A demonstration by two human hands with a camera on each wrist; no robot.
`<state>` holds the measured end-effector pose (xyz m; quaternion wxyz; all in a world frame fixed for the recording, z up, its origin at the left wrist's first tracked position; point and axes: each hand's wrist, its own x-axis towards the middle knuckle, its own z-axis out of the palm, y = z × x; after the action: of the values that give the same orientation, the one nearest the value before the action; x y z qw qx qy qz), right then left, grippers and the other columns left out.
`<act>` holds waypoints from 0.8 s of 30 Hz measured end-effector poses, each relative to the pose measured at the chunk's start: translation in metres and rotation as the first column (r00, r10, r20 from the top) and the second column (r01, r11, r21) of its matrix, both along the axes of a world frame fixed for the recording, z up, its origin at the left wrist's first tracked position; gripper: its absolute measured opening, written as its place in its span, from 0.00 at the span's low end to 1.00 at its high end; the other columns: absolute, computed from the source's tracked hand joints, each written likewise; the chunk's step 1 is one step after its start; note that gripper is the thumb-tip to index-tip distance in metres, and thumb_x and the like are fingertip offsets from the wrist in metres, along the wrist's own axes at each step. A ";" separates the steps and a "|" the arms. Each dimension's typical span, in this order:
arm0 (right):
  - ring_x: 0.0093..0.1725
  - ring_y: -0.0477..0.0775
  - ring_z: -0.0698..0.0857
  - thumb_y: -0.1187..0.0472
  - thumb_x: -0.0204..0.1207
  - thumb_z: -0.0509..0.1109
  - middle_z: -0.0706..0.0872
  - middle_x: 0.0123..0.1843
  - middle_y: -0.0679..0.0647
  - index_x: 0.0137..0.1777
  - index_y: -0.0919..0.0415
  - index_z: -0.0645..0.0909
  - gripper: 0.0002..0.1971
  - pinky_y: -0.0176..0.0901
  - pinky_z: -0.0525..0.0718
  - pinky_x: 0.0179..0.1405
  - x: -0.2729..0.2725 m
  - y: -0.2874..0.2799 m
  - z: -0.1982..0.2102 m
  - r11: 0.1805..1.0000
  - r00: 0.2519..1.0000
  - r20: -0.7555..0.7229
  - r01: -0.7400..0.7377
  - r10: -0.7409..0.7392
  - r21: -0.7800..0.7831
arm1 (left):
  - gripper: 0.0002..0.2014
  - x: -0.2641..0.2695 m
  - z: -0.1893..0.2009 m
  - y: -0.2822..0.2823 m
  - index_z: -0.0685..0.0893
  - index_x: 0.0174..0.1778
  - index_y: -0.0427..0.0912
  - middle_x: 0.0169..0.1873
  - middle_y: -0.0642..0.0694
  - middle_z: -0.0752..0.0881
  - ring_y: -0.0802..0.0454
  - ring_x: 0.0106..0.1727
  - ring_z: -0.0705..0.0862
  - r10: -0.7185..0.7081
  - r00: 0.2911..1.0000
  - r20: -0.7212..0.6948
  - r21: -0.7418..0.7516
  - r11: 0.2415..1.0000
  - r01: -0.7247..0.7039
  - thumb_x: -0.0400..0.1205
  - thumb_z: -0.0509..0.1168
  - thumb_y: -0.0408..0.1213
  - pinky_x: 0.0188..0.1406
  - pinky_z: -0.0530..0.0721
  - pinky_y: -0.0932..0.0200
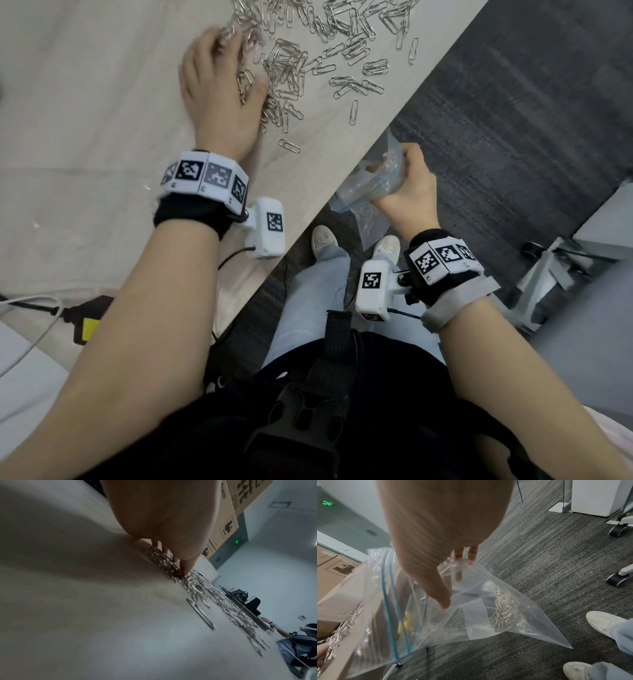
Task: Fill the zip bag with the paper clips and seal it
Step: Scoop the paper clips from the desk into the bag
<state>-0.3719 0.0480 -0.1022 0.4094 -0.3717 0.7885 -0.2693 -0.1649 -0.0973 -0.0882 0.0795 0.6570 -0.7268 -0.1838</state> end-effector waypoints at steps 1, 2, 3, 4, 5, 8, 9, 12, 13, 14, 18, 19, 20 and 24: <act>0.51 0.59 0.88 0.60 0.65 0.79 0.89 0.48 0.52 0.53 0.50 0.73 0.21 0.63 0.85 0.58 0.000 0.002 -0.001 1.000 1.000 0.008 0.002 -0.002 -0.004 | 0.28 -0.001 0.001 0.007 0.66 0.77 0.49 0.77 0.44 0.64 0.43 0.78 0.59 -0.005 1.000 -0.005 -0.008 1.000 0.005 0.81 0.55 0.54 0.80 0.56 0.46; 0.51 0.58 0.88 0.60 0.65 0.79 0.89 0.48 0.51 0.54 0.51 0.74 0.21 0.62 0.85 0.58 -0.001 0.003 -0.001 1.000 1.000 0.015 0.005 -0.004 -0.010 | 0.27 -0.003 0.003 0.015 0.67 0.76 0.50 0.76 0.45 0.66 0.43 0.77 0.61 -0.008 1.000 -0.012 -0.013 1.000 0.008 0.81 0.56 0.54 0.78 0.58 0.48; 0.51 0.58 0.88 0.60 0.65 0.79 0.88 0.48 0.50 0.54 0.50 0.73 0.21 0.62 0.85 0.57 -0.001 0.005 -0.001 1.000 1.000 0.019 0.006 -0.006 -0.016 | 0.27 -0.005 0.004 0.022 0.68 0.76 0.51 0.74 0.45 0.67 0.44 0.76 0.62 -0.014 1.000 -0.018 -0.018 1.000 0.013 0.80 0.56 0.54 0.76 0.60 0.49; 0.51 0.58 0.88 0.60 0.65 0.79 0.88 0.48 0.50 0.53 0.49 0.73 0.21 0.62 0.85 0.58 -0.002 0.007 -0.001 1.000 1.000 0.021 0.007 -0.007 -0.019 | 0.26 -0.007 0.007 0.028 0.69 0.75 0.52 0.74 0.46 0.68 0.44 0.75 0.63 -0.020 1.000 -0.020 -0.022 1.000 0.019 0.81 0.57 0.53 0.74 0.61 0.49; 0.51 0.58 0.88 0.60 0.65 0.79 0.89 0.48 0.50 0.53 0.49 0.73 0.22 0.63 0.85 0.58 -0.002 0.009 -0.001 1.000 1.000 0.023 0.006 -0.006 -0.021 | 0.25 -0.009 0.009 0.034 0.69 0.75 0.52 0.73 0.46 0.69 0.44 0.74 0.63 -0.024 1.000 -0.019 -0.023 0.999 0.023 0.81 0.57 0.53 0.72 0.61 0.49; 0.52 0.58 0.88 0.58 0.63 0.79 0.90 0.49 0.52 0.54 0.49 0.74 0.22 0.63 0.85 0.58 -0.003 0.013 0.000 1.000 0.999 0.034 0.000 0.001 -0.025 | 0.25 -0.017 0.014 0.049 0.70 0.74 0.53 0.72 0.47 0.69 0.44 0.73 0.64 -0.025 0.999 -0.023 0.014 1.000 0.025 0.80 0.59 0.54 0.69 0.61 0.49; 0.53 0.58 0.88 0.57 0.62 0.79 0.90 0.50 0.52 0.54 0.49 0.74 0.23 0.63 0.85 0.58 -0.003 0.014 0.000 1.000 0.999 0.038 -0.001 0.002 -0.024 | 0.26 -0.019 0.016 0.054 0.70 0.74 0.53 0.72 0.48 0.69 0.44 0.73 0.63 -0.027 0.999 -0.030 0.036 0.999 0.028 0.79 0.60 0.54 0.69 0.60 0.50; 0.52 0.58 0.89 0.58 0.61 0.81 0.90 0.49 0.53 0.56 0.51 0.75 0.24 0.63 0.86 0.58 -0.005 0.017 -0.001 0.999 0.999 0.040 -0.015 0.016 -0.032 | 0.30 -0.023 0.022 0.064 0.71 0.73 0.53 0.72 0.48 0.68 0.43 0.73 0.63 -0.071 0.995 -0.069 0.105 0.991 0.079 0.75 0.65 0.57 0.67 0.60 0.51; 0.52 0.58 0.89 0.58 0.61 0.81 0.91 0.49 0.52 0.55 0.51 0.75 0.24 0.63 0.86 0.59 -0.006 0.018 -0.001 0.999 0.999 0.037 -0.020 0.021 -0.037 | 0.32 -0.022 0.024 0.066 0.73 0.72 0.53 0.72 0.48 0.69 0.43 0.72 0.63 -0.097 0.990 -0.099 0.129 0.986 0.109 0.72 0.68 0.58 0.67 0.60 0.51; 0.52 0.57 0.89 0.58 0.61 0.81 0.91 0.49 0.52 0.55 0.51 0.75 0.24 0.63 0.85 0.59 -0.007 0.018 -0.001 0.999 0.999 0.039 -0.023 0.024 -0.043 | 0.34 -0.021 0.027 0.066 0.74 0.72 0.53 0.71 0.48 0.69 0.43 0.71 0.64 -0.118 0.984 -0.132 0.157 0.978 0.139 0.69 0.70 0.58 0.67 0.62 0.51; 0.52 0.56 0.89 0.56 0.61 0.80 0.91 0.48 0.51 0.56 0.54 0.76 0.24 0.63 0.85 0.60 -0.007 0.020 -0.001 0.997 0.998 0.036 -0.039 0.042 -0.071 | 0.43 -0.011 0.040 0.061 0.69 0.75 0.55 0.72 0.47 0.68 0.44 0.72 0.62 -0.129 0.977 -0.169 0.234 0.958 0.167 0.63 0.77 0.53 0.74 0.63 0.51; 0.52 0.56 0.89 0.55 0.61 0.80 0.91 0.48 0.51 0.56 0.54 0.76 0.24 0.64 0.85 0.60 -0.008 0.020 -0.001 0.996 0.998 0.032 -0.045 0.048 -0.077 | 0.45 -0.010 0.043 0.059 0.66 0.76 0.55 0.72 0.47 0.66 0.45 0.72 0.61 -0.099 0.983 -0.156 0.258 0.956 0.138 0.63 0.79 0.50 0.74 0.60 0.54; 0.51 0.57 0.89 0.55 0.62 0.80 0.91 0.48 0.51 0.56 0.55 0.76 0.24 0.64 0.85 0.60 -0.008 0.020 -0.001 0.996 0.998 0.029 -0.049 0.051 -0.079 | 0.46 -0.009 0.044 0.056 0.64 0.77 0.54 0.73 0.47 0.64 0.47 0.73 0.60 -0.064 0.987 -0.144 0.287 0.952 0.104 0.63 0.79 0.47 0.73 0.59 0.56; 0.50 0.58 0.89 0.55 0.62 0.79 0.91 0.48 0.52 0.56 0.57 0.76 0.24 0.65 0.85 0.58 -0.008 0.021 -0.003 0.995 0.998 0.021 -0.051 0.054 -0.090 | 0.46 -0.013 0.048 0.053 0.68 0.75 0.49 0.70 0.45 0.64 0.52 0.64 0.70 0.026 0.986 -0.167 0.336 0.941 0.032 0.62 0.81 0.42 0.73 0.67 0.61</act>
<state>-0.3796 0.0691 -0.1049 0.4087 -0.4070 0.7608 -0.2976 -0.1776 -0.0443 -0.0402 0.0268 0.6418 -0.6761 -0.3610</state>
